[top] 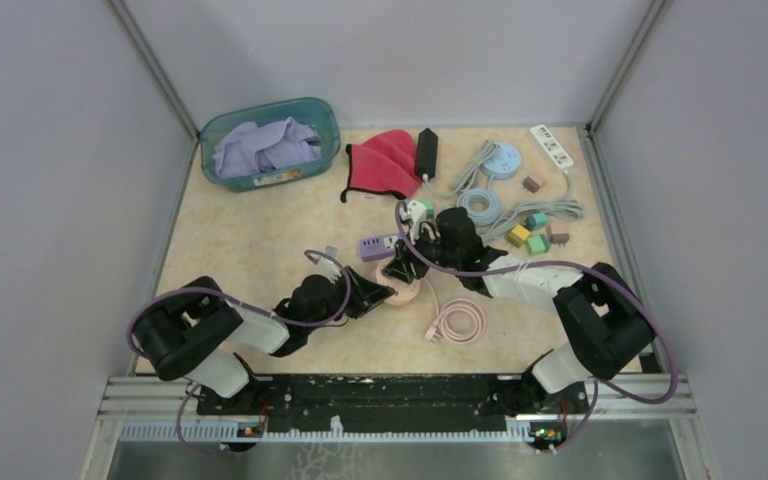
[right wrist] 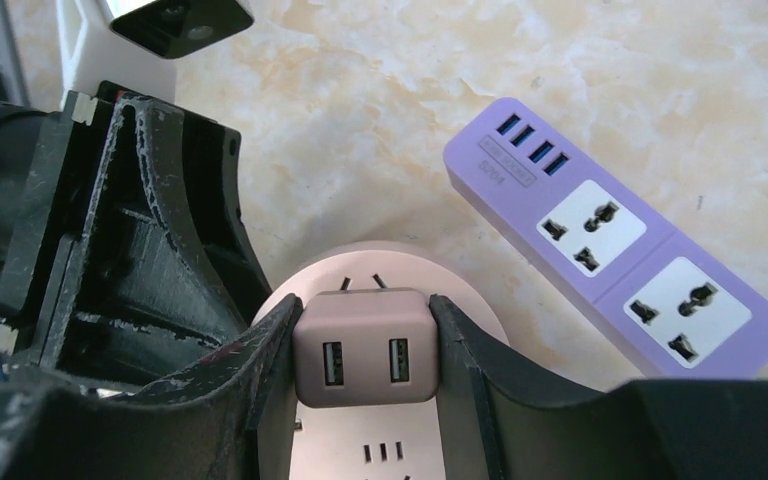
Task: Pull the plug off the socket
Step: Remove the plug from the socket.
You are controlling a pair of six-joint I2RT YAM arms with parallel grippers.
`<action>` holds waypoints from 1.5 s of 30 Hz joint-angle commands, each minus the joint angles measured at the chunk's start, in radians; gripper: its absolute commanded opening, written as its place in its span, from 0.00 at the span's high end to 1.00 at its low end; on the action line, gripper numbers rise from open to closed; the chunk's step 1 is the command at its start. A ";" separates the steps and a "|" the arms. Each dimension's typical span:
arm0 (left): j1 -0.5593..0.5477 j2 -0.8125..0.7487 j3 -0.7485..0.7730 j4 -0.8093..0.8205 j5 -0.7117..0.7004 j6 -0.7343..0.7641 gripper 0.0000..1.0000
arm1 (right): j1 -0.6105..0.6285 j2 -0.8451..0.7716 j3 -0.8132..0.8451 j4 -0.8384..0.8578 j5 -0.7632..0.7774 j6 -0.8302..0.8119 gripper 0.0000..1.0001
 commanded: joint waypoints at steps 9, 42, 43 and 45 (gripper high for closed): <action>0.017 -0.040 0.001 0.010 0.027 0.092 1.00 | 0.051 -0.038 -0.028 0.279 -0.158 0.153 1.00; 0.019 -0.073 -0.039 -0.102 -0.028 0.120 1.00 | 0.090 -0.016 0.020 0.225 -0.010 0.103 1.00; 0.020 -0.076 -0.049 -0.095 -0.031 0.119 1.00 | 0.067 -0.017 0.024 0.211 -0.054 0.085 1.00; 0.020 -0.086 -0.066 -0.088 -0.045 0.112 1.00 | 0.022 -0.017 0.030 0.186 -0.155 0.059 1.00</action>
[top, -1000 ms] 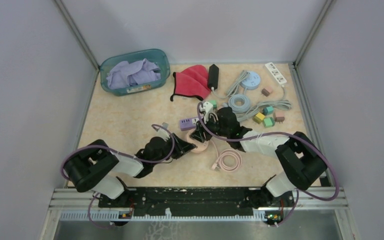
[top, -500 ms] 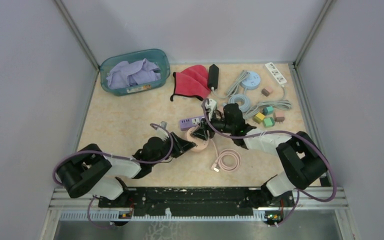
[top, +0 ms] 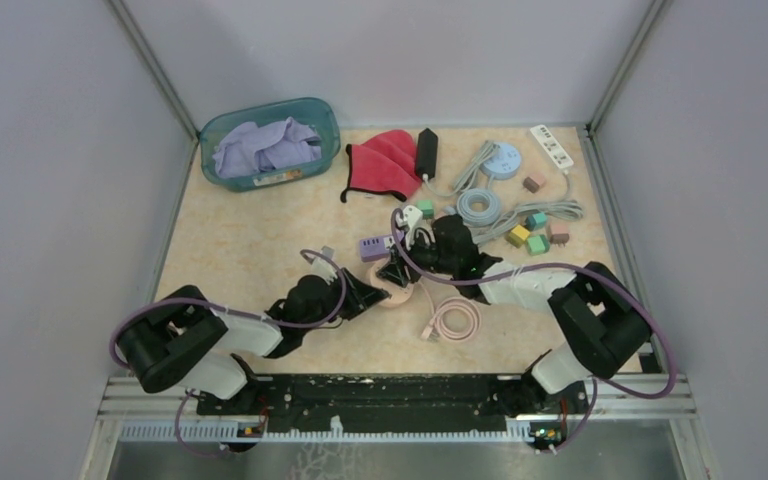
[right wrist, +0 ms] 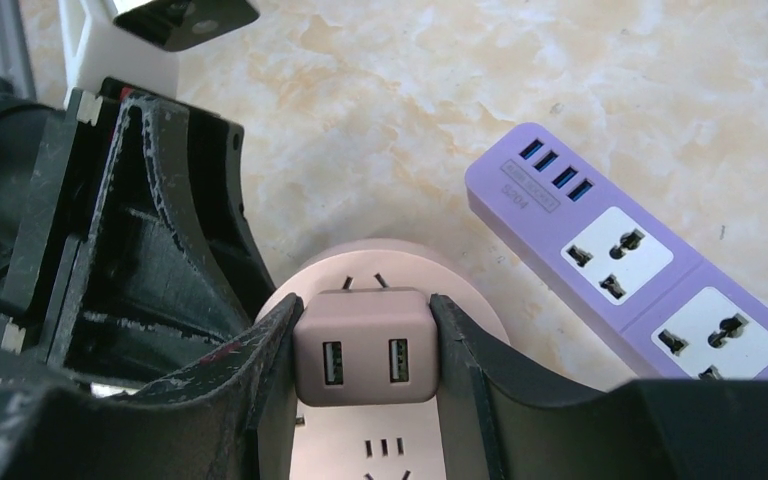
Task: Pull the plug off the socket
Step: Remove the plug from the socket.
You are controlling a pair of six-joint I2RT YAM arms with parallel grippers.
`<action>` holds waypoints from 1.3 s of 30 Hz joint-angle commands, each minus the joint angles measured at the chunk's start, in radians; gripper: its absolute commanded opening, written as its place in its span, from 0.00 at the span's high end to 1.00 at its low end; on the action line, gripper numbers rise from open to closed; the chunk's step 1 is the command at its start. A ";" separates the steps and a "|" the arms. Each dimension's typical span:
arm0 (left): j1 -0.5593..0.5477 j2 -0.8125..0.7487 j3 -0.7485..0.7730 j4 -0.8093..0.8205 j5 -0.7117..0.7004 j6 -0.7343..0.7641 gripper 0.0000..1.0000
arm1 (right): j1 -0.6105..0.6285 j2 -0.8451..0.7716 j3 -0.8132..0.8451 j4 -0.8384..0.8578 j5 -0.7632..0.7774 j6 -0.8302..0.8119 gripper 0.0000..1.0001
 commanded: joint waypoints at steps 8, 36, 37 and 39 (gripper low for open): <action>-0.001 0.014 -0.059 0.054 -0.063 -0.030 1.00 | -0.046 -0.055 0.024 0.160 -0.366 0.055 1.00; 0.002 0.042 -0.069 0.096 -0.067 -0.033 1.00 | -0.071 -0.026 0.049 0.130 -0.436 0.018 1.00; 0.002 0.038 -0.072 0.095 -0.069 -0.036 1.00 | -0.071 -0.026 0.047 0.134 -0.435 0.021 1.00; 0.003 0.033 -0.077 0.095 -0.073 -0.043 1.00 | -0.070 -0.028 0.041 0.144 -0.421 0.035 1.00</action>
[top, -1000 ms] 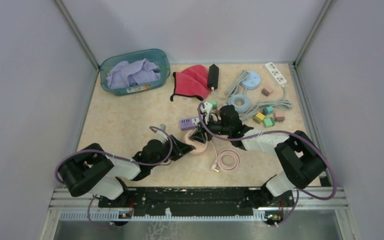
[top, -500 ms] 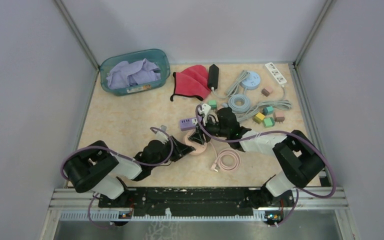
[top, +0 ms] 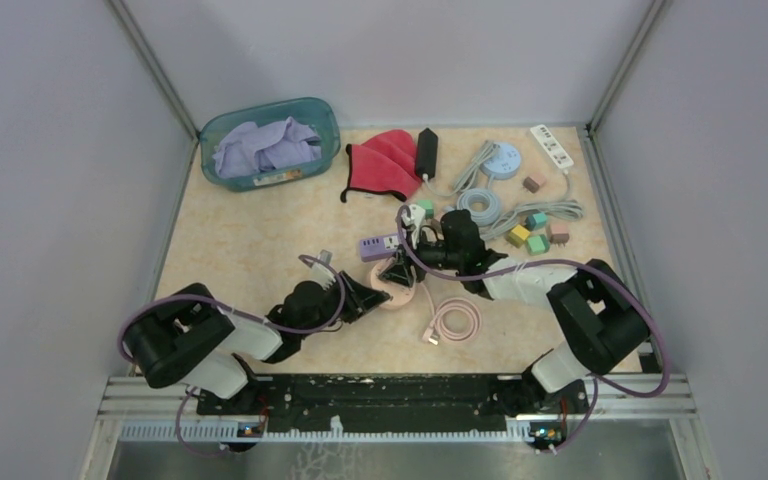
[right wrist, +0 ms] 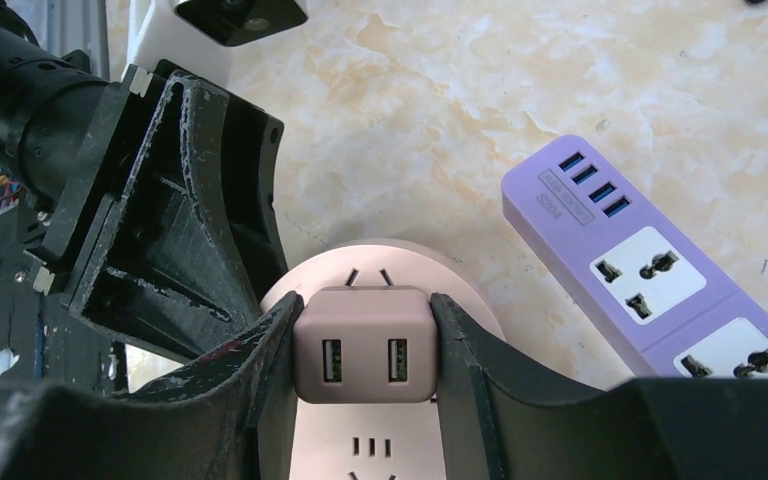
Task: Pull the plug off the socket
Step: Remove the plug from the socket.
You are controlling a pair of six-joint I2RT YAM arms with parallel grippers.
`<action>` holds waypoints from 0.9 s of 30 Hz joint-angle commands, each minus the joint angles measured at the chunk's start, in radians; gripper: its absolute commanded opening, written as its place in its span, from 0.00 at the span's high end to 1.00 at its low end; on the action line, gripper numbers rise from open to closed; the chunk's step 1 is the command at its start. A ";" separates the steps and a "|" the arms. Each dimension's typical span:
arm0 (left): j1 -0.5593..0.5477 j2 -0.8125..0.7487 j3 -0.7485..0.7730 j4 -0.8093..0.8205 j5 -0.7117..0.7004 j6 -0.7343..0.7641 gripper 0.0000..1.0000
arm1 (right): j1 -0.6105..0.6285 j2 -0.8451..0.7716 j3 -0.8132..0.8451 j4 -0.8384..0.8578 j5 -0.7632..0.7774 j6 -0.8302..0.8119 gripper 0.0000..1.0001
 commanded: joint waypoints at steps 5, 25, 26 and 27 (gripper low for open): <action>0.013 -0.003 -0.023 -0.054 -0.073 -0.003 1.00 | 0.038 -0.041 -0.013 0.254 -0.102 0.157 1.00; 0.013 0.042 0.006 -0.061 -0.022 0.042 1.00 | 0.081 -0.028 0.044 0.155 0.035 0.142 1.00; 0.013 0.041 0.005 -0.061 -0.024 0.040 1.00 | 0.076 -0.029 0.045 0.150 0.030 0.137 1.00; 0.013 0.038 0.002 -0.062 -0.026 0.040 1.00 | 0.072 -0.030 0.047 0.145 0.025 0.132 1.00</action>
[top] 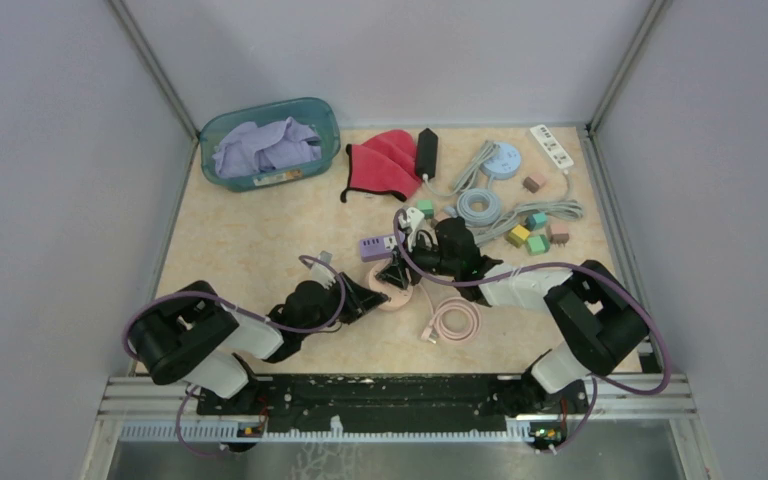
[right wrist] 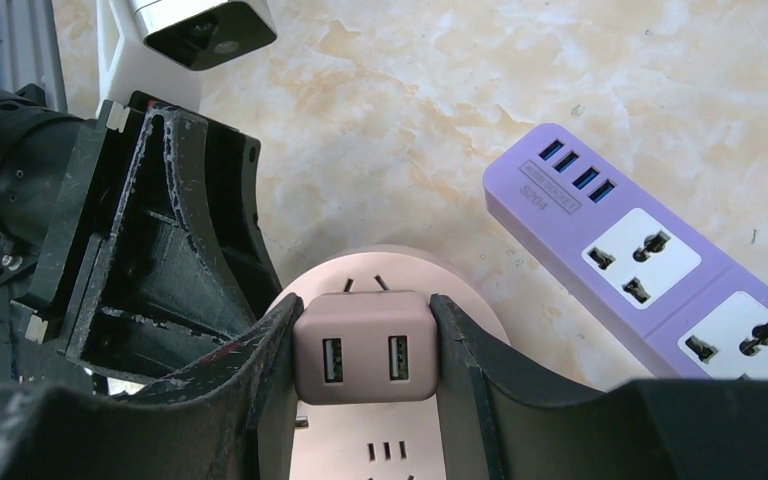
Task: Pull the plug off the socket
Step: Remove the plug from the socket.
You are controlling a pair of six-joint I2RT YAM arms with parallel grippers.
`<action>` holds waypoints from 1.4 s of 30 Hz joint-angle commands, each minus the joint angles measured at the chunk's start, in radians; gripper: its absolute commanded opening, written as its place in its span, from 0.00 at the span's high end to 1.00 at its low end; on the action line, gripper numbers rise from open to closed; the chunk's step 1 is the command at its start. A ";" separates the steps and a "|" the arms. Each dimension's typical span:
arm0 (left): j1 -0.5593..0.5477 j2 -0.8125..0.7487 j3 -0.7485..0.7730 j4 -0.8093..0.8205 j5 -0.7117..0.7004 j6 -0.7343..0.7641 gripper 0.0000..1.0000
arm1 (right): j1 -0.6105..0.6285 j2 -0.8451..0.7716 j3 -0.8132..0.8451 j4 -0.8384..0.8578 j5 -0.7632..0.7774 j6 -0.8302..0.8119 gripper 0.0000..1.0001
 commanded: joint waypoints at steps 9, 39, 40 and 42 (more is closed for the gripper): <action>0.011 -0.013 -0.025 -0.051 -0.053 0.029 1.00 | -0.040 -0.064 0.095 0.027 -0.185 0.011 1.00; 0.021 -0.016 -0.041 0.003 -0.019 0.059 1.00 | -0.196 -0.072 0.304 -0.427 -0.219 -0.230 1.00; 0.022 -0.015 -0.042 0.007 -0.017 0.059 1.00 | -0.205 -0.070 0.308 -0.432 -0.220 -0.229 1.00; 0.022 -0.010 -0.042 0.010 -0.013 0.059 1.00 | -0.220 -0.066 0.311 -0.438 -0.217 -0.227 1.00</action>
